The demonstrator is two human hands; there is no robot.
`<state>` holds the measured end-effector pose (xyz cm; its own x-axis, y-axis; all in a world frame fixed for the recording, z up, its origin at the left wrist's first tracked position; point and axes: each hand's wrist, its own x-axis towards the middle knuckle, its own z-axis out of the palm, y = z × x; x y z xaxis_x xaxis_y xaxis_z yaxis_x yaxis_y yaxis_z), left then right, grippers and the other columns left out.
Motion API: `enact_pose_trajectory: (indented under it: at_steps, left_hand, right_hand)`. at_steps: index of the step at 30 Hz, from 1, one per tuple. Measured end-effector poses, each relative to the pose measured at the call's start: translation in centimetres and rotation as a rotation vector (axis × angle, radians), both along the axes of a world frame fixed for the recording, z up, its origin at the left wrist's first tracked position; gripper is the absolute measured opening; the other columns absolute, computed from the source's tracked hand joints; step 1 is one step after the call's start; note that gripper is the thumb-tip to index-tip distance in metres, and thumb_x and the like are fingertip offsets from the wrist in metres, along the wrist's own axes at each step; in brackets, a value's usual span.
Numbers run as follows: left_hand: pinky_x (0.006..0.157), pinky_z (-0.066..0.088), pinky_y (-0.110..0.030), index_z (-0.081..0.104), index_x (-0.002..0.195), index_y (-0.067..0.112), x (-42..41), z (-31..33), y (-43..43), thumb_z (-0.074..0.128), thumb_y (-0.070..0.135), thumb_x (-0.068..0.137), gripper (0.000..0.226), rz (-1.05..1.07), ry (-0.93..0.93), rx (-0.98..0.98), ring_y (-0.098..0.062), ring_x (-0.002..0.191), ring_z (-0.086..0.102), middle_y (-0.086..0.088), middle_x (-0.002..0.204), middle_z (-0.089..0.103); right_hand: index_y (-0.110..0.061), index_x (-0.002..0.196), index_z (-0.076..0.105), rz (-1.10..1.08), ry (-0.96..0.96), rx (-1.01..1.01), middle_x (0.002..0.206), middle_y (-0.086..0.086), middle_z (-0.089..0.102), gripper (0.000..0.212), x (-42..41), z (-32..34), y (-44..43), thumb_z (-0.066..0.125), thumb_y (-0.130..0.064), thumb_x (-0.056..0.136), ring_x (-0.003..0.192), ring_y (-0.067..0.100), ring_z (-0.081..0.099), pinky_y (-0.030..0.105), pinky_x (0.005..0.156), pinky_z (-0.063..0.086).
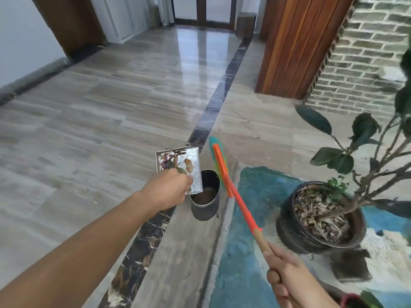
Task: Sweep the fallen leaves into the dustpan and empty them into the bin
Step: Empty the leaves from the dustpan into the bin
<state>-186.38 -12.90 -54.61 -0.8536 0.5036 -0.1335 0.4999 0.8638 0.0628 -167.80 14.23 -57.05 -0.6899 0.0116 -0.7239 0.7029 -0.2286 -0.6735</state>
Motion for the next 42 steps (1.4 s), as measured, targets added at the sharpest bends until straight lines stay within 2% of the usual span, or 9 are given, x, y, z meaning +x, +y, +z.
enact_pose_trajectory:
  at_steps: [6, 12, 14, 16, 19, 21, 26, 36, 42]
  left_hand:
    - [0.062, 0.053, -0.045, 0.05, 0.076, 0.017, 1.4, -2.6, 0.1, 0.047, 0.008, 0.077, 0.01, 0.006, -0.016, -0.071, -0.042, 0.075, 0.06, -0.017, 0.077, 0.06]
    - [0.059, 0.034, -0.038, 0.048, 0.082, 0.015, 2.9, -2.5, 1.2, 0.047, 0.001, 0.079, 0.014, -0.109, -0.035, -0.218, -0.039, 0.084, 0.061, -0.016, 0.088, 0.063]
    - [0.061, 0.03, -0.038, 0.053, 0.093, 0.01, 3.6, -2.6, 1.6, 0.047, -0.002, 0.08, 0.019, -0.122, -0.045, -0.255, -0.039, 0.087, 0.06, -0.016, 0.092, 0.063]
    - [0.06, 0.03, -0.039, 0.057, 0.105, 0.006, 4.5, -2.9, 1.7, 0.051, -0.003, 0.078, 0.029, -0.137, -0.036, -0.252, -0.039, 0.086, 0.061, -0.016, 0.092, 0.064]
    - [0.043, 0.03, -0.03, 0.062, 0.066, 0.013, 6.5, -3.4, 1.6, 0.081, 0.009, 0.042, 0.031, -0.264, 0.012, -0.3, -0.028, 0.05, 0.061, -0.004, 0.057, 0.062]
    - [0.033, 0.028, -0.022, 0.059, 0.051, 0.019, 7.8, -4.8, 1.4, 0.083, 0.011, 0.02, 0.041, -0.278, -0.029, -0.341, -0.018, 0.032, 0.054, 0.002, 0.041, 0.053]
    - [0.037, 0.022, -0.018, 0.062, 0.056, 0.017, 11.1, -8.4, 1.6, 0.082, 0.008, 0.024, 0.039, -0.323, -0.062, -0.34, -0.016, 0.029, 0.053, 0.002, 0.04, 0.055]
    - [0.034, 0.042, -0.017, 0.059, 0.047, 0.019, 14.4, -12.4, 3.6, 0.083, 0.015, 0.03, 0.03, -0.336, -0.111, -0.309, -0.015, 0.029, 0.052, 0.005, 0.038, 0.054]
    - [0.041, 0.025, -0.017, 0.056, 0.04, 0.019, 15.9, -14.0, 4.0, 0.084, 0.022, 0.032, 0.029, -0.369, -0.145, -0.357, -0.012, 0.026, 0.049, 0.005, 0.033, 0.05]
  right_hand:
    - [-0.032, 0.123, 0.061, -0.041, -0.005, -0.037, 0.057, 0.005, 0.03, 0.038, -0.2, -1.8, -0.5, 0.043, -0.007, 0.102, 0.035, 0.01, 0.026, 0.014, 0.029, 0.021]
    - [-0.029, 0.124, 0.064, -0.041, -0.023, -0.096, 0.063, 0.002, 0.027, 0.039, -0.2, -2.9, -1.4, 0.043, -0.005, 0.101, 0.037, 0.009, 0.022, 0.014, 0.028, 0.019]
    - [-0.029, 0.125, 0.064, -0.069, -0.022, -0.127, 0.074, 0.003, 0.029, 0.041, -0.3, -3.2, -1.6, 0.044, -0.005, 0.1, 0.039, 0.008, 0.02, 0.013, 0.029, 0.02]
    - [-0.034, 0.126, 0.064, -0.072, -0.029, -0.134, 0.066, 0.001, 0.026, 0.041, -0.5, -3.3, -2.0, 0.045, -0.008, 0.1, 0.039, 0.007, 0.019, 0.01, 0.03, 0.019]
    - [-0.041, 0.127, 0.06, -0.069, -0.043, -0.126, 0.051, 0.001, 0.026, 0.042, -1.1, -3.0, -2.7, 0.042, -0.012, 0.102, 0.033, 0.008, 0.023, 0.01, 0.032, 0.023]
    - [-0.041, 0.13, 0.057, -0.082, -0.034, -0.12, 0.05, 0.0, 0.028, 0.042, -1.5, -2.8, -3.0, 0.042, -0.013, 0.103, 0.031, 0.01, 0.025, 0.013, 0.03, 0.027]
    - [-0.037, 0.128, 0.057, -0.095, -0.041, -0.092, 0.049, 0.0, 0.029, 0.039, -2.3, -2.8, -3.2, 0.043, -0.012, 0.102, 0.031, 0.01, 0.026, 0.014, 0.028, 0.029]
    - [-0.023, 0.109, 0.054, -0.157, -0.118, -0.15, 0.047, -0.003, 0.026, 0.019, -2.3, -4.2, -4.1, 0.041, -0.011, 0.102, 0.029, 0.008, 0.023, 0.012, 0.029, 0.026]
    - [-0.022, 0.096, 0.053, -0.194, -0.164, -0.213, 0.048, -0.004, 0.024, 0.017, -1.4, -4.8, -4.0, 0.04, -0.013, 0.102, 0.029, 0.007, 0.023, 0.012, 0.028, 0.024]
